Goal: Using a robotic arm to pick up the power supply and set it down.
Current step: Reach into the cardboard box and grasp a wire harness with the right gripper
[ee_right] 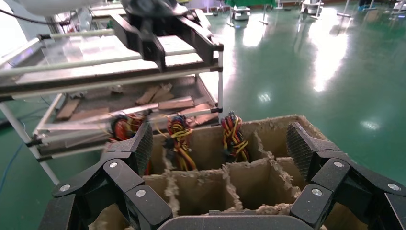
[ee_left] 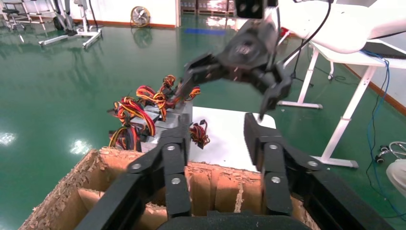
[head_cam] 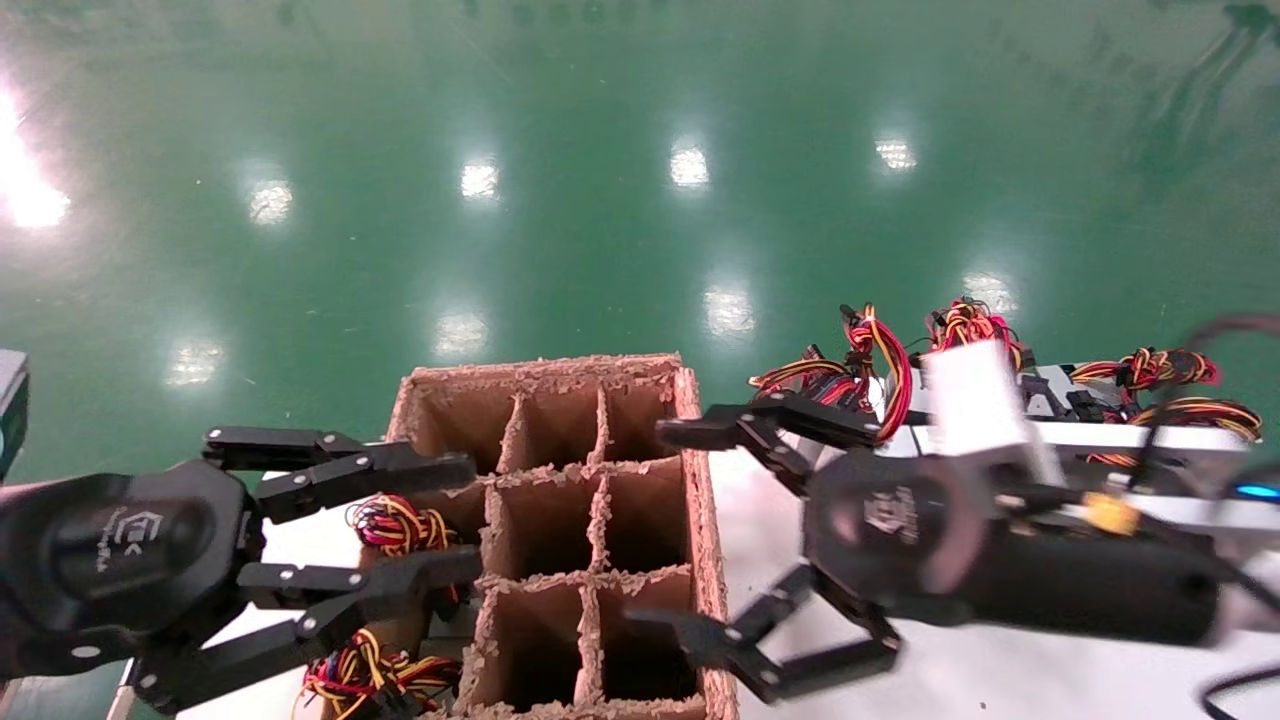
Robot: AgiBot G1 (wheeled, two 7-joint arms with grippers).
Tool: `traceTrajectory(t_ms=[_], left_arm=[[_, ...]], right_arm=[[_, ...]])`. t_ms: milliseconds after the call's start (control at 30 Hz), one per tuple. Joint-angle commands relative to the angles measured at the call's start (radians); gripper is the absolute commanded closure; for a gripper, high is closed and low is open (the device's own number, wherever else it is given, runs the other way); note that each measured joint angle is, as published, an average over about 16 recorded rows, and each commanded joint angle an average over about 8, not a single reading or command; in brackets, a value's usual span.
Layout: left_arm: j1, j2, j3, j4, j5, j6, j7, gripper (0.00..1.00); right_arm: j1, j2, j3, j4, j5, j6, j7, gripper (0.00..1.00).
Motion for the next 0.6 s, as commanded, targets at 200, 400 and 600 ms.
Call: traceTrajectory(t_ms=[200, 400, 600], left_arm=[[0.000, 0.000, 0.000, 0.000, 0.000, 0.000, 0.000, 1.00], [0.000, 0.000, 0.000, 0.000, 0.000, 0.000, 0.000, 1.00], [0.000, 0.000, 0.000, 0.000, 0.000, 0.000, 0.000, 1.00]], right_arm=[[0.057, -0.110, -0.052, -0.110, -0.070, 0.006, -0.043, 0.00], [0.099, -0.213, -0.090, -0.242, -0.105, -0.003, -0.086, 0.00], [0.145, -0.314, -0.120, -0.383, -0.133, -0.013, -0.140, 0.00]])
